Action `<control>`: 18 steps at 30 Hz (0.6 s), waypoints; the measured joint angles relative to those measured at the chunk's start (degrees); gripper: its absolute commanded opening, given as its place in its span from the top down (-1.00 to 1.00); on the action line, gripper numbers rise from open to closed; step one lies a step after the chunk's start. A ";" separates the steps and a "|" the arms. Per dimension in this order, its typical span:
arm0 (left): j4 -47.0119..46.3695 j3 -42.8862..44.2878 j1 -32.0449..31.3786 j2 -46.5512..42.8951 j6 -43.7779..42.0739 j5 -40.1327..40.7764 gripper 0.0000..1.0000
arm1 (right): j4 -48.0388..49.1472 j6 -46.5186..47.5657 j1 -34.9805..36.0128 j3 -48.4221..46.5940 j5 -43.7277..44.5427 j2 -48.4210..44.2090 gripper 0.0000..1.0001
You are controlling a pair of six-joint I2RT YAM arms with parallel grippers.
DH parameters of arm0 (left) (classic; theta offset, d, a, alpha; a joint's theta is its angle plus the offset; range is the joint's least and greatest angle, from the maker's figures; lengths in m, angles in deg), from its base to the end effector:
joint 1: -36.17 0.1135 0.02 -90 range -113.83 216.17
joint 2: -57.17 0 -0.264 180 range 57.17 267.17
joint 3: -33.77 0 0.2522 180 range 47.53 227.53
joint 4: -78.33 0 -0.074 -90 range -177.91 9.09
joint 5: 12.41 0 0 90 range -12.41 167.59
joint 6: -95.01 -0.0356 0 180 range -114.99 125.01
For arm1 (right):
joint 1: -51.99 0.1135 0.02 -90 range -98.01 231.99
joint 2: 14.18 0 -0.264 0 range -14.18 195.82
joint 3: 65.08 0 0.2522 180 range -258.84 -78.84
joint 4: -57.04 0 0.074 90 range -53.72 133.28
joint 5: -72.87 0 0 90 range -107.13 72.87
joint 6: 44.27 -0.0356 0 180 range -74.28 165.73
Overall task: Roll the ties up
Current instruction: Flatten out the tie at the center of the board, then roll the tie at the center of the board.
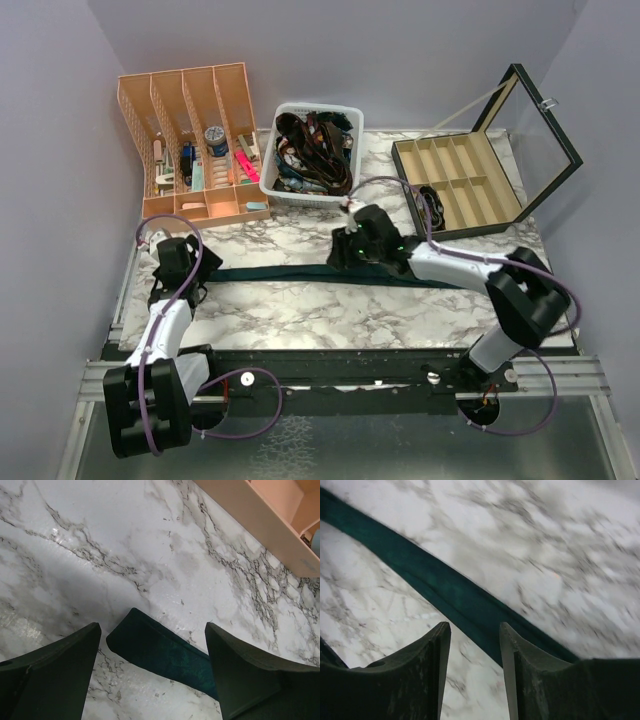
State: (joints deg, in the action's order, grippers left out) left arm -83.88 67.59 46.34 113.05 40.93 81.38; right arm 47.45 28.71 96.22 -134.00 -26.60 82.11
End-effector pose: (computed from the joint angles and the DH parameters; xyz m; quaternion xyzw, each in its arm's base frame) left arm 0.1863 0.0358 0.1672 -0.3673 0.8275 -0.0652 0.4196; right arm 0.2539 0.2554 0.1944 -0.2456 0.8580 0.2902 0.3453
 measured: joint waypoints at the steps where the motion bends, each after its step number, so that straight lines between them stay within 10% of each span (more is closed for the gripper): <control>1: 0.02 0.07 0.00 0.00 0.02 -0.15 -0.74 | -1.55 -2.97 -0.74 2.67 1.99 -2.80 0.02; 11: 1.31 2.75 0.00 -1.79 0.24 -2.97 -0.76 | -18.34 -17.40 -11.98 17.05 16.52 -22.29 -0.39; 18: 1.25 2.86 0.00 -1.16 0.72 -6.43 -0.77 | -22.84 -20.98 -20.83 20.92 20.22 -28.89 -0.28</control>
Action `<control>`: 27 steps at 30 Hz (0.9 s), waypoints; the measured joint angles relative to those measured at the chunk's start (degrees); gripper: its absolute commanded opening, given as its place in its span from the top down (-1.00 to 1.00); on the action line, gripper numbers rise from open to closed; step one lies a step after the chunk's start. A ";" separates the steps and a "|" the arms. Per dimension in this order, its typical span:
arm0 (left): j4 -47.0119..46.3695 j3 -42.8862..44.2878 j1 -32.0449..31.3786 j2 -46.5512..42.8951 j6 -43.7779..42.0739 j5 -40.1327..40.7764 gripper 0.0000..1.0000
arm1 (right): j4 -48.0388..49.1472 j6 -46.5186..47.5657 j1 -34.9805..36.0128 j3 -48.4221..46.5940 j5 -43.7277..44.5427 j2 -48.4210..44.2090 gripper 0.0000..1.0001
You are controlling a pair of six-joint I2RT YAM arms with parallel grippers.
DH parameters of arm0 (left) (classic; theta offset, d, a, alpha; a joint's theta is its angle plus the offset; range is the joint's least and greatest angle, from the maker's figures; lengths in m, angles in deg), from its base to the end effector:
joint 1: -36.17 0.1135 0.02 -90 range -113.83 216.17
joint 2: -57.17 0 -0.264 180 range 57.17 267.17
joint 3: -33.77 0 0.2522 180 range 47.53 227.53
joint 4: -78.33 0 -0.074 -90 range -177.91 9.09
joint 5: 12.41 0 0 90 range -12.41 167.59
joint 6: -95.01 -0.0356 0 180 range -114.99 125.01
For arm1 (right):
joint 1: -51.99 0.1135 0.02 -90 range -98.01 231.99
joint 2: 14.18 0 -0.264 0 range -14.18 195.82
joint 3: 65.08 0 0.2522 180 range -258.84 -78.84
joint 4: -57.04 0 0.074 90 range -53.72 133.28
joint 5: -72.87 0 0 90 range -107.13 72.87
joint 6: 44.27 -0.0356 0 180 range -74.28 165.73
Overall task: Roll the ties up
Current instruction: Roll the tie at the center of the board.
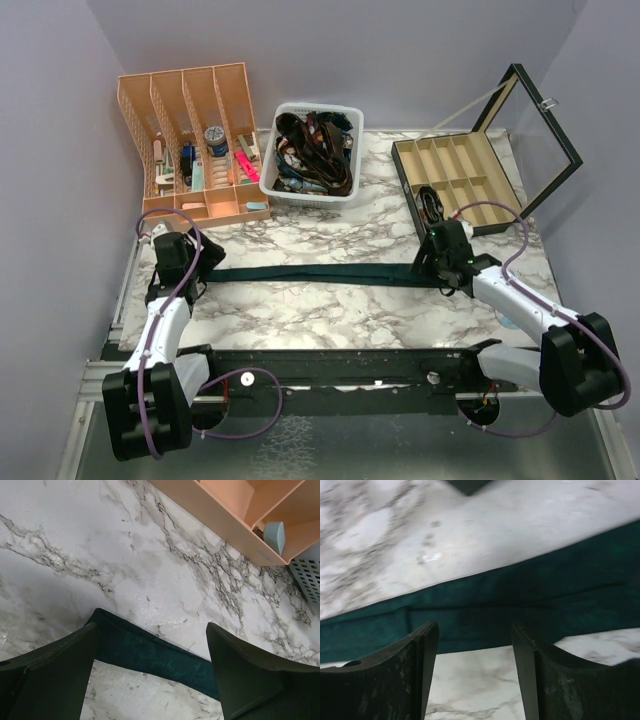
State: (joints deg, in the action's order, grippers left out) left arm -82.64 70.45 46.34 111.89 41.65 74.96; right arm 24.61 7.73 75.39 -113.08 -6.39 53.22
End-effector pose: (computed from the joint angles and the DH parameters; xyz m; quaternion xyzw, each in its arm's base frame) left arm 0.1920 0.0328 0.1849 -0.3461 0.8254 -0.1220 0.4290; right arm 0.2080 0.0828 0.1878 0.1499 0.9294 0.0902 0.3251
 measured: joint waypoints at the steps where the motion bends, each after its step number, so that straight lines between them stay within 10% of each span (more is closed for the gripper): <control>1: 0.00 0.00 0.00 0.17 0.00 -0.35 -0.77 | -0.87 -0.02 -2.32 0.70 0.33 -0.04 -0.26; 27: 0.55 0.11 0.00 0.55 0.28 -0.83 -0.77 | 5.16 1.11 -10.86 0.57 3.91 8.39 -0.19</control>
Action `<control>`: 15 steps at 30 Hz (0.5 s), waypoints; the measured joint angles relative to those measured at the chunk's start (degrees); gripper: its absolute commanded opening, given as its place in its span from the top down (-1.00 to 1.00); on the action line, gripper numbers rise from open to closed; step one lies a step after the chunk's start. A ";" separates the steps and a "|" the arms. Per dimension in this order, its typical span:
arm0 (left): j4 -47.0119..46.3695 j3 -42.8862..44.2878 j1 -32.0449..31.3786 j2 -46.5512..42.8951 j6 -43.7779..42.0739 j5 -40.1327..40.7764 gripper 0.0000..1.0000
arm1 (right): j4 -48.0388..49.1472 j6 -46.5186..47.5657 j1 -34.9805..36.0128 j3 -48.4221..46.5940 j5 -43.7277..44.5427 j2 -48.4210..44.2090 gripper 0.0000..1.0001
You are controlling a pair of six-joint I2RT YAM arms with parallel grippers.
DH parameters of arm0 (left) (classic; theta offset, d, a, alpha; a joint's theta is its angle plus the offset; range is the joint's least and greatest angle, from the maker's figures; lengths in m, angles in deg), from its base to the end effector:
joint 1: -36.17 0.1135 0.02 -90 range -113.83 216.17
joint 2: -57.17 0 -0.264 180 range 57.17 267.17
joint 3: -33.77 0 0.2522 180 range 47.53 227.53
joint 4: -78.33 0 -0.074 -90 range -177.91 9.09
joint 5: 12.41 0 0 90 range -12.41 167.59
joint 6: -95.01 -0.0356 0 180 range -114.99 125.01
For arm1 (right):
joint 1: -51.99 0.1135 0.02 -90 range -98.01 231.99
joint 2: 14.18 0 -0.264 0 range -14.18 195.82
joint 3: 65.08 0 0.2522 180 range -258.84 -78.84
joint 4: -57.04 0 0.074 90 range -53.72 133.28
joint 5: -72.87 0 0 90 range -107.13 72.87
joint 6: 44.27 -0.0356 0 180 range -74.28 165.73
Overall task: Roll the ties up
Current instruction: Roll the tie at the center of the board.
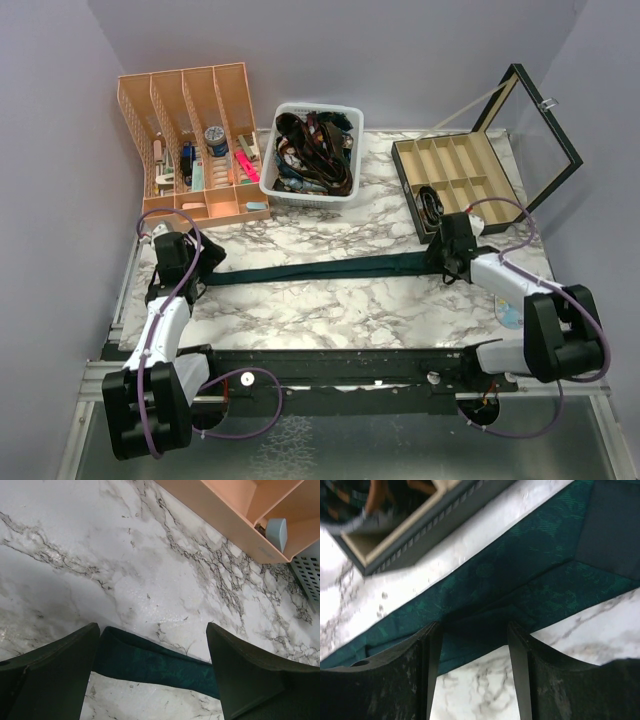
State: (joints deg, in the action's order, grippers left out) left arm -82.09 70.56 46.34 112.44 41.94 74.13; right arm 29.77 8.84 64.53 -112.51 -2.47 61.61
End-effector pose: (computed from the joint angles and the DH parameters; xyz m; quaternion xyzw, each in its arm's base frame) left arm 0.1924 0.0323 0.1830 -0.3469 0.8291 -0.1277 0.4195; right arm 0.2346 0.0430 0.1601 0.2367 0.9183 0.0118 0.3172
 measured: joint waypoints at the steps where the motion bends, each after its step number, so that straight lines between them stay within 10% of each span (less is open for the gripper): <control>1: 0.00 0.00 0.00 0.00 0.07 0.00 -0.77 | 0.72 0.48 -0.66 -0.66 0.35 1.09 -0.19; 15: -1.53 -0.81 0.09 1.49 1.01 -0.55 -0.77 | 3.56 4.46 -7.56 -8.11 -0.66 8.63 -0.21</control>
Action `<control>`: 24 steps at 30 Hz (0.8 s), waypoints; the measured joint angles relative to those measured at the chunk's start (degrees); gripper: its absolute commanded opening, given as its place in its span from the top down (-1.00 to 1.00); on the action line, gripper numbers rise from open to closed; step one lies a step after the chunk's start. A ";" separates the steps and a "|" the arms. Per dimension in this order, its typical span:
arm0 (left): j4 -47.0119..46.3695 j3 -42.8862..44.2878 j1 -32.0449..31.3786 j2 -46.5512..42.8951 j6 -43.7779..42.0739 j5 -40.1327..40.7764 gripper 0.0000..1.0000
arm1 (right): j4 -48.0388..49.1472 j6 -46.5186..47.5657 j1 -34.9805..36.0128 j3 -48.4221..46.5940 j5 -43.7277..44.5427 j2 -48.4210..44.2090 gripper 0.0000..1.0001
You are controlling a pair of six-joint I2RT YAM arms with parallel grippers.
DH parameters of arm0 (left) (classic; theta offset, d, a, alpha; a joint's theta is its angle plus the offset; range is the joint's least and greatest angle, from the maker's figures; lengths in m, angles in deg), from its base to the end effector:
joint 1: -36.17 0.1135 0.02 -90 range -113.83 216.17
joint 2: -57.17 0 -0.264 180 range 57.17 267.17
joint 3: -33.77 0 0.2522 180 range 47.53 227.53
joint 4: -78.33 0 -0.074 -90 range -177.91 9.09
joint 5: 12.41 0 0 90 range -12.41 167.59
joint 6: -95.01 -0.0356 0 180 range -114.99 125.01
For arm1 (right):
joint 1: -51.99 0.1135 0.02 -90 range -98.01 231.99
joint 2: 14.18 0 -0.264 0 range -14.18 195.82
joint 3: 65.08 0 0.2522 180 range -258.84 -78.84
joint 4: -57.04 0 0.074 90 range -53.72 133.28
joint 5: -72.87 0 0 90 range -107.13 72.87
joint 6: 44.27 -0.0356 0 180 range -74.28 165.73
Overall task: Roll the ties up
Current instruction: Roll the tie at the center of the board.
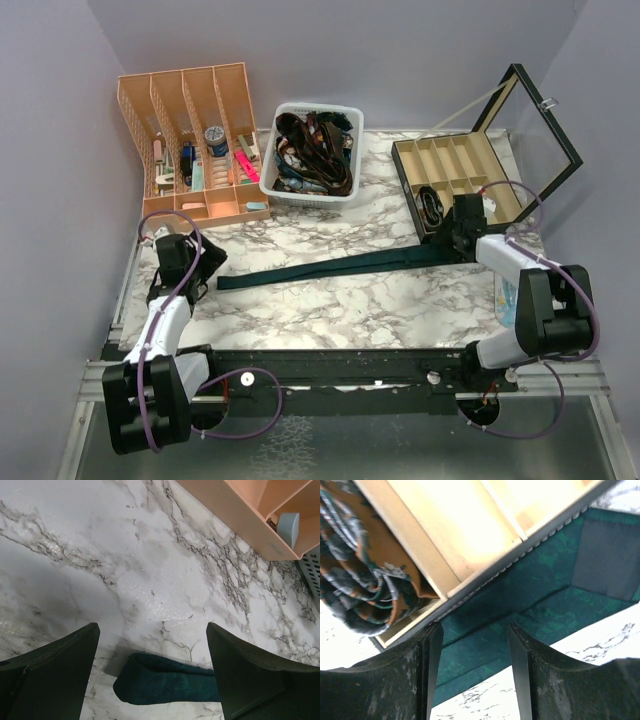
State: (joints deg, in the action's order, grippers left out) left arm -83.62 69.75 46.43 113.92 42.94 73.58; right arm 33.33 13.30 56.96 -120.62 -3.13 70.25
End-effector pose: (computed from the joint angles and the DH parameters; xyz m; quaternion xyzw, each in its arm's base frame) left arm 0.1937 0.0325 0.1762 -0.3542 0.8290 -0.1339 0.4116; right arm 0.2808 0.0158 0.1682 0.2611 0.9040 -0.0073 0.3384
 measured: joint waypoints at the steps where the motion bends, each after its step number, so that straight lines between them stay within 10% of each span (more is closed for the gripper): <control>1: -0.11 -0.37 0.02 0.24 0.17 -0.13 -0.77 | -0.02 0.31 -0.02 -0.79 -0.37 0.00 -0.22; 13: 0.04 -2.67 0.13 0.96 1.92 -2.23 -0.73 | 1.81 4.98 1.11 -9.27 -22.69 -0.66 -0.14; 24: 0.57 -2.75 0.17 0.76 2.51 -2.01 -0.65 | 5.20 8.68 34.53 -16.17 -30.05 8.48 -0.04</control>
State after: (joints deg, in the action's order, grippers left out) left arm -83.05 67.00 46.60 114.69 45.46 71.57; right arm 38.53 21.98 91.50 -136.79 -33.18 78.73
